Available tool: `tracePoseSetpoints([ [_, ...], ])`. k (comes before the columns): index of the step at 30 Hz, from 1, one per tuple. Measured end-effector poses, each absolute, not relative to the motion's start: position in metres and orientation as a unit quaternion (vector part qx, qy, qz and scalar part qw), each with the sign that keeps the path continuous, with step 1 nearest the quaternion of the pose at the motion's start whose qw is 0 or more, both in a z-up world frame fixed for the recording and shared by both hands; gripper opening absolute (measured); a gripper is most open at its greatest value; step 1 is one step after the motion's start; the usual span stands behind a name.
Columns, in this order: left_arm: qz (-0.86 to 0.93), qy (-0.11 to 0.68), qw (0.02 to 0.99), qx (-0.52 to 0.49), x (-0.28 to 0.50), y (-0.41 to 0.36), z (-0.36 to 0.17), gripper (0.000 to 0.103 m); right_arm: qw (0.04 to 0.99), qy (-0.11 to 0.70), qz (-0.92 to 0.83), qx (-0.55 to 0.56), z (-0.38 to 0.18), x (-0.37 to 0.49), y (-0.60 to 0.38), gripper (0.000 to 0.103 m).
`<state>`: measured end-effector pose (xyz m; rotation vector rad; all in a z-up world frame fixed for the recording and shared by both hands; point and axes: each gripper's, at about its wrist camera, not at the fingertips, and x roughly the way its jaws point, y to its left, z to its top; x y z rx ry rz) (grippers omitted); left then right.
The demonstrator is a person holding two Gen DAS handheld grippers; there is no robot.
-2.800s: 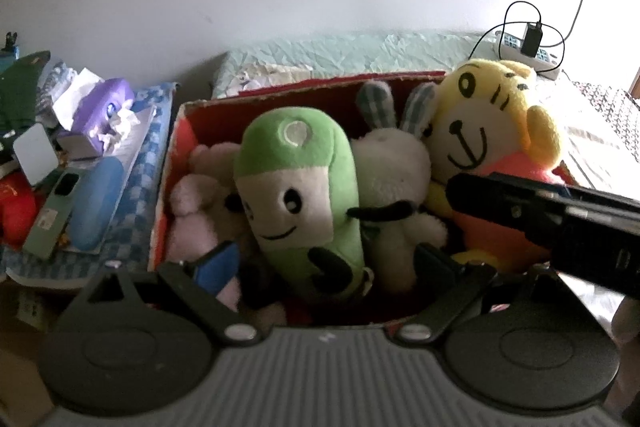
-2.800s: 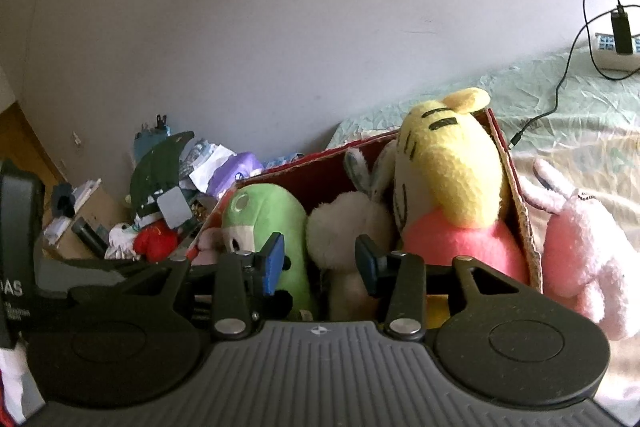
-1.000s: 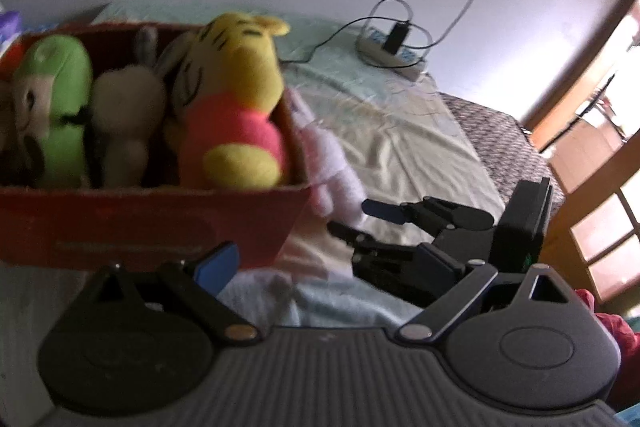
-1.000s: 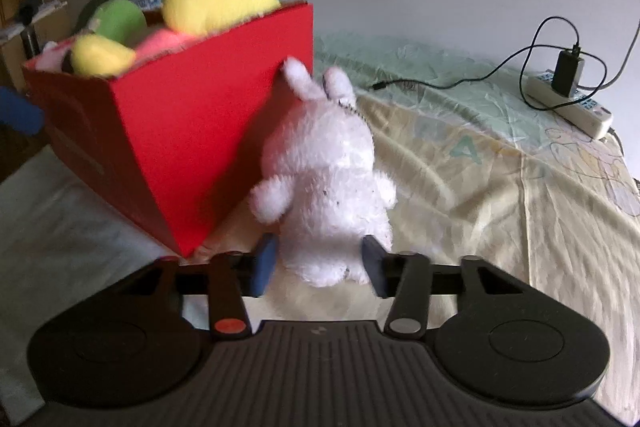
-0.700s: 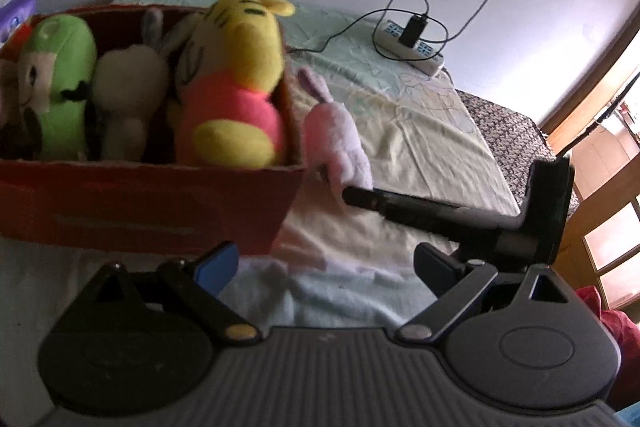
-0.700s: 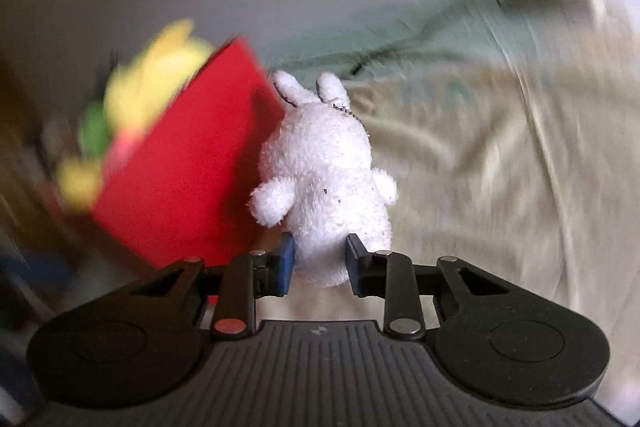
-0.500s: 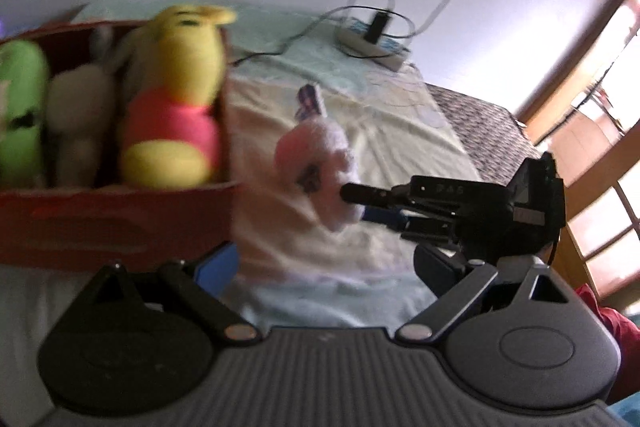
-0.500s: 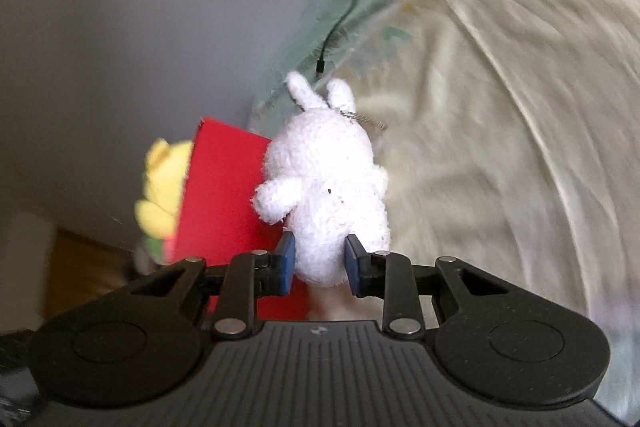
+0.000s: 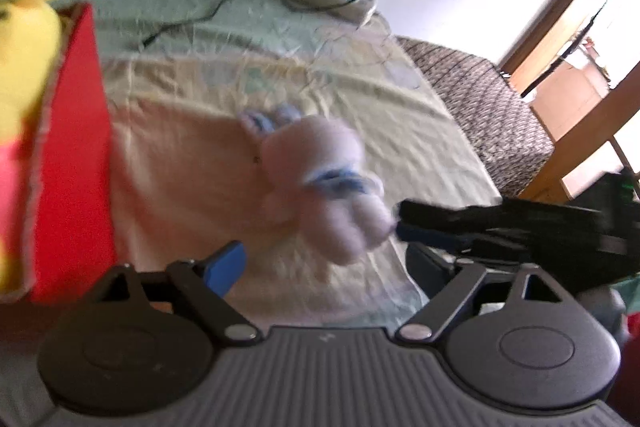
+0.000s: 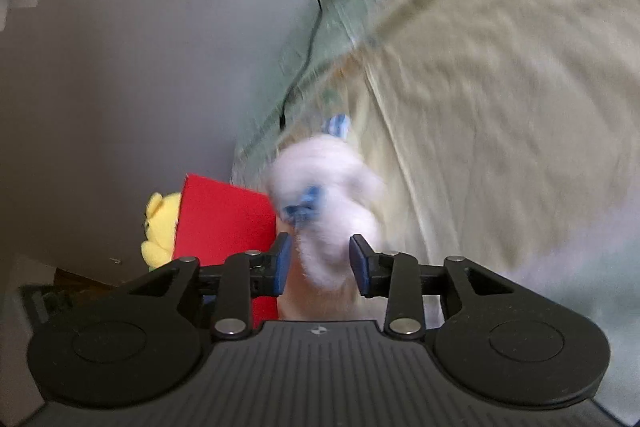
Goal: Organize objects
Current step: 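Close the right gripper on the white bunny plush's body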
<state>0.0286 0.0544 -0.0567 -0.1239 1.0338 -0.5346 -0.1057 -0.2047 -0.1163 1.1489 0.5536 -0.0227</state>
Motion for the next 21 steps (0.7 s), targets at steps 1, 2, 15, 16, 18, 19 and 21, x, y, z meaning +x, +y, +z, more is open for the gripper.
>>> tracePoseSetpoints([
  [1,-0.253,0.494,0.830,-0.065,0.034,0.052,-0.060,0.084,0.809,0.254,-0.020,0.530,-0.114,-0.105,-0.209,0.040],
  [2,-0.255,0.497,0.826,-0.074,0.038,0.050,-0.063,0.084,0.813,0.247,-0.028,0.527,-0.114,-0.105,-0.215,0.041],
  [15,-0.243,0.527,0.810,-0.089,0.069,0.029,-0.085,0.070,0.824,0.285,0.011,0.489,-0.134,-0.053,-0.223,0.045],
  [16,-0.239,0.529,0.810,-0.088,0.071,0.029,-0.087,0.068,0.820,0.290,0.018,0.493,-0.137,-0.047,-0.223,0.045],
  [18,-0.236,0.530,0.809,-0.090,0.074,0.031,-0.089,0.068,0.815,0.295,0.030,0.498,-0.143,-0.037,-0.221,0.046],
  [19,-0.235,0.531,0.809,-0.092,0.077,0.032,-0.090,0.068,0.815,0.295,0.033,0.498,-0.143,-0.035,-0.219,0.046],
  [21,-0.233,0.531,0.809,-0.094,0.080,0.033,-0.091,0.069,0.814,0.295,0.039,0.499,-0.144,-0.029,-0.218,0.047],
])
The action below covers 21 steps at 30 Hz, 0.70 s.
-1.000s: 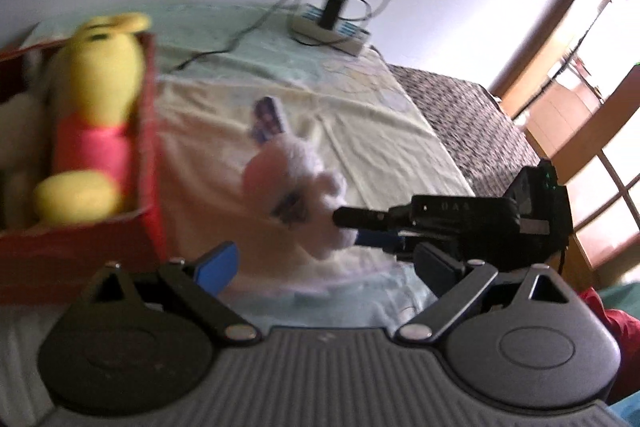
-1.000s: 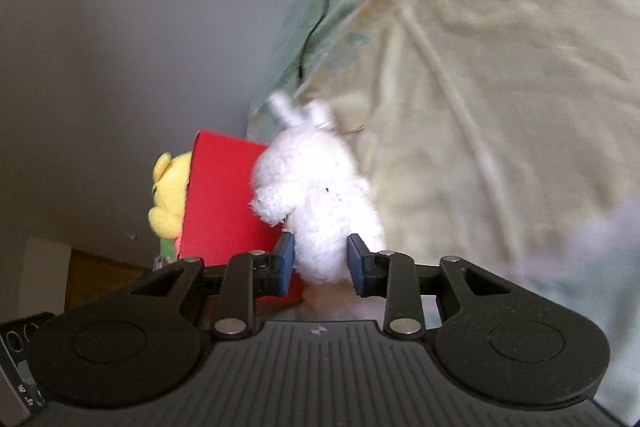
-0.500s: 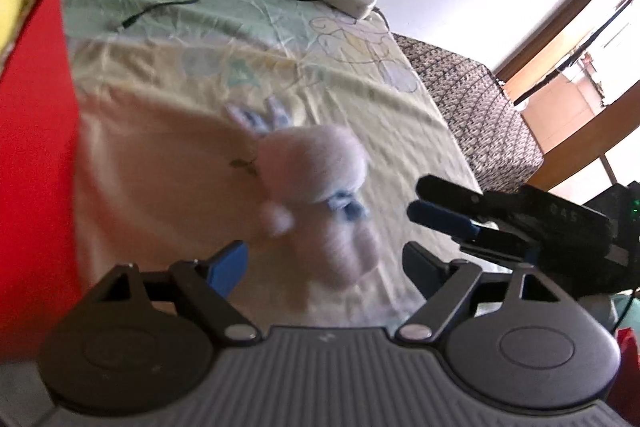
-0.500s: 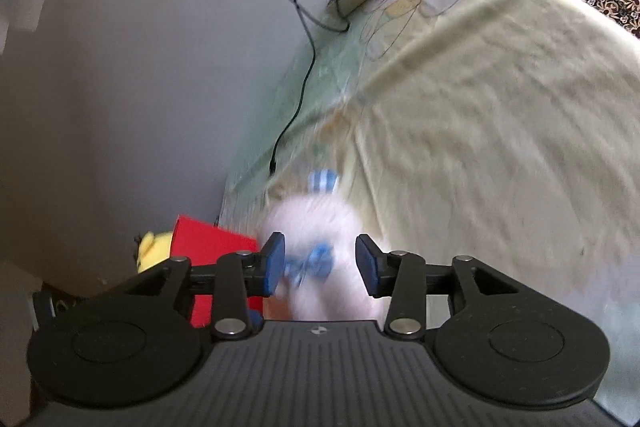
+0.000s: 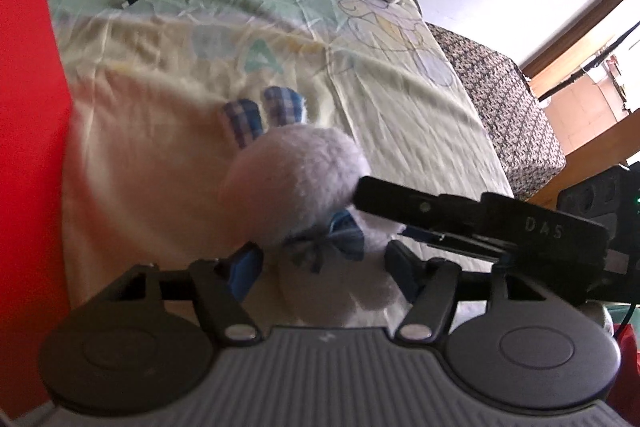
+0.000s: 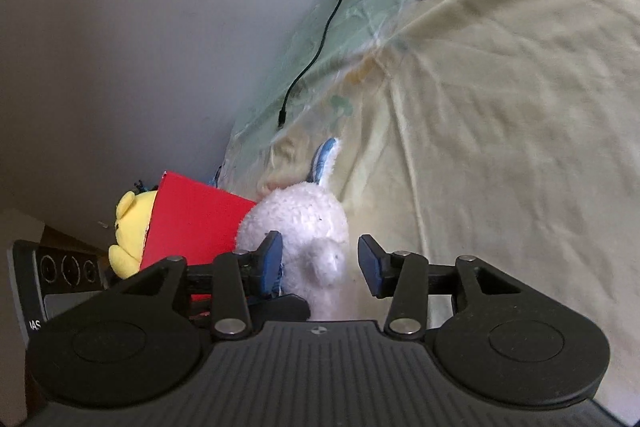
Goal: Organize objects
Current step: 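Close the right gripper on the white bunny plush's body, then lift the white bunny plush with the right gripper and carry it to the box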
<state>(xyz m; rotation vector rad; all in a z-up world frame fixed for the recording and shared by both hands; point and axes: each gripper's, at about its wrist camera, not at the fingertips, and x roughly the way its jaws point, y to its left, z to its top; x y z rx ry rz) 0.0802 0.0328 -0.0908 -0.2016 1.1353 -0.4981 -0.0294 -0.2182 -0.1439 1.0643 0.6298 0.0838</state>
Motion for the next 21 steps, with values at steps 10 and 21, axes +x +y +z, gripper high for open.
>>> tracePoseSetpoints([
  [10,-0.236,0.523,0.816,-0.068,0.077,0.026,-0.084,0.067,0.803,0.308,0.078,0.504,-0.142,-0.035,-0.211,0.038],
  [21,-0.264,0.502,0.824,-0.020,0.048,0.011,-0.068,0.067,0.825,0.295,0.072,0.476,-0.120,-0.068,-0.194,0.035],
])
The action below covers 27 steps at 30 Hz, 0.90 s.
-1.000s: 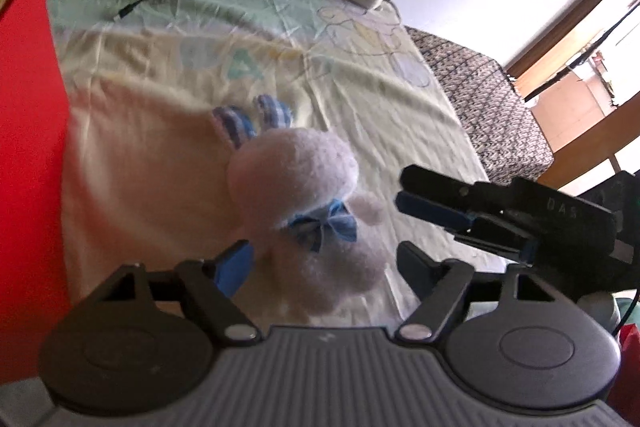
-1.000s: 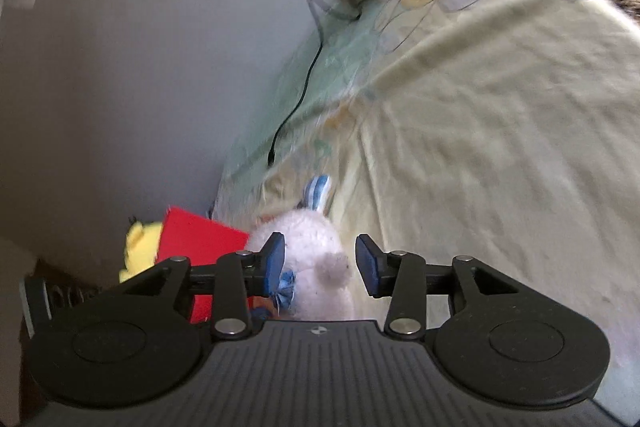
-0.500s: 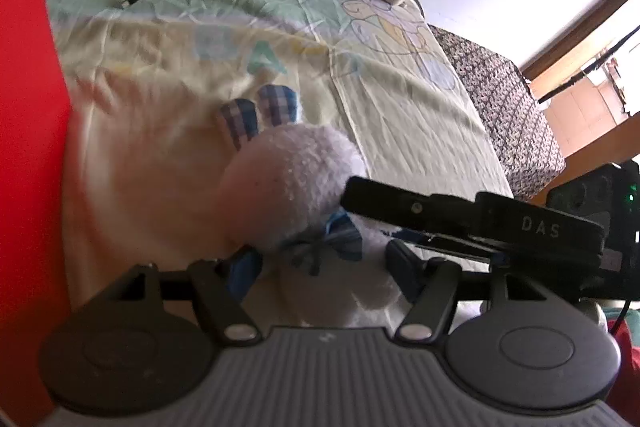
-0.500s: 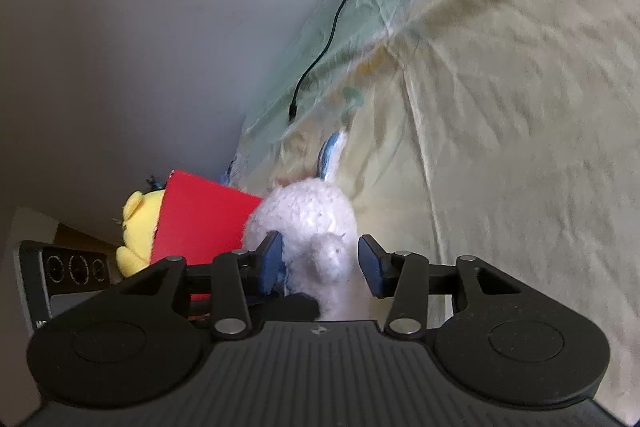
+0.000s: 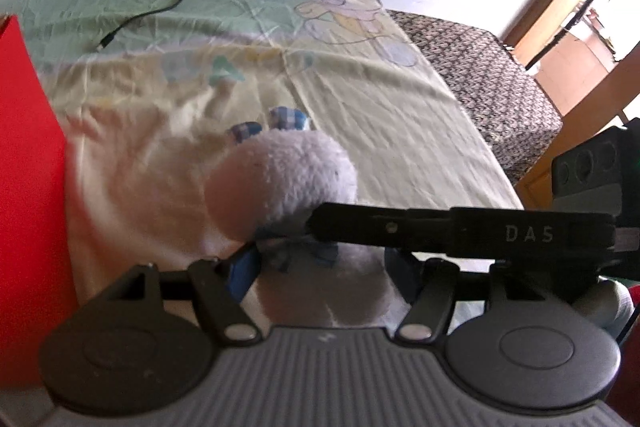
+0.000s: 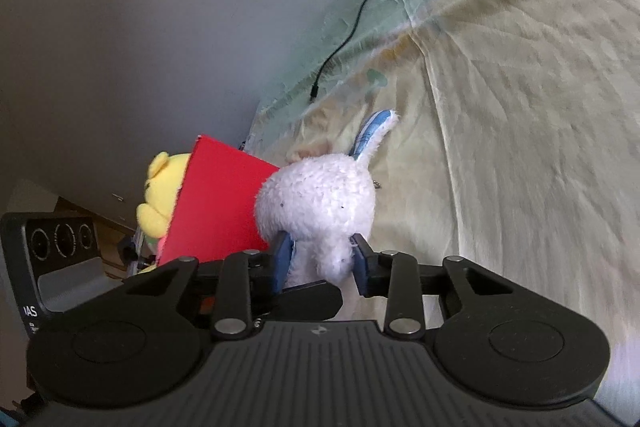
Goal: Organize objects
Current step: 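Lift the white bunny plush with the right gripper and carry it to the box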
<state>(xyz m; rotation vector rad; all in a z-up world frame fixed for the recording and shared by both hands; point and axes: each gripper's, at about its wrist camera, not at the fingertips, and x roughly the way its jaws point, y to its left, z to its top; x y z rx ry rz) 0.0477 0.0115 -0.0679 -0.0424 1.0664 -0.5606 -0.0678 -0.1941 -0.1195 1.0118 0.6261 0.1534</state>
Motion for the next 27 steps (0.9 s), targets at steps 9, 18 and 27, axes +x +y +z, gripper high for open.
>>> tracePoseSetpoints([
  [9,-0.290,0.488,0.823,-0.012,0.008,0.024,-0.054,0.067,0.842,0.294,0.080,0.444,-0.100,-0.096,-0.163,0.035],
  [18,-0.297,0.473,0.829,-0.007,-0.029,0.049,-0.039,0.067,0.855,0.300,0.112,0.408,-0.083,-0.105,-0.131,0.035],
  [27,-0.279,0.457,0.845,-0.011,-0.061,0.090,-0.023,0.067,0.858,0.313,0.178,0.366,-0.066,-0.097,-0.092,0.035],
])
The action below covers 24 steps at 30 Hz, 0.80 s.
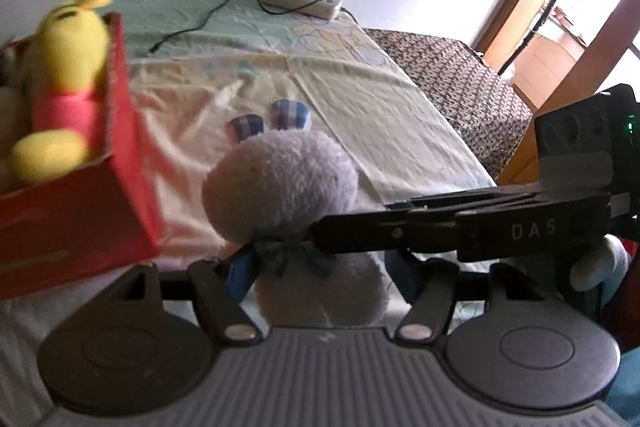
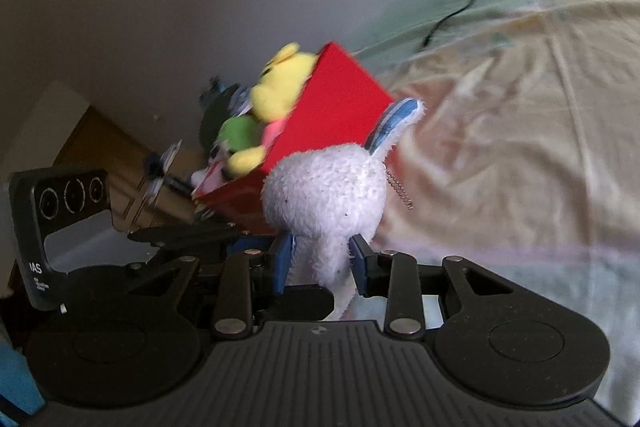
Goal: Organize objects
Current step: 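Lift the white bunny plush with the right gripper and carry it to the box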
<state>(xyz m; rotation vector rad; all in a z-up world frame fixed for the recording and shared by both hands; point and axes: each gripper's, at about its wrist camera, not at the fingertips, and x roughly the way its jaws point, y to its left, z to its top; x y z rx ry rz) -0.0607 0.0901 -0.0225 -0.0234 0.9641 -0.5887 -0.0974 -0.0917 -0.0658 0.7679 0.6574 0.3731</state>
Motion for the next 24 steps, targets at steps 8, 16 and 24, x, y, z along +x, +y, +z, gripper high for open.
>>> tracePoseSetpoints([
  [8,-0.254,0.444,0.859,-0.021,-0.089,0.133,-0.009,0.067,0.848,0.328,0.241,0.340,-0.053,-0.085,-0.055,0.035],
  [16,-0.246,0.432,0.867,-0.033,-0.106,0.187,0.008,0.067,0.843,0.323,0.283,0.324,-0.033,-0.066,-0.009,0.035],
  [24,-0.241,0.413,0.878,-0.036,-0.116,0.245,0.028,0.067,0.844,0.305,0.313,0.312,-0.012,-0.043,0.039,0.035],
])
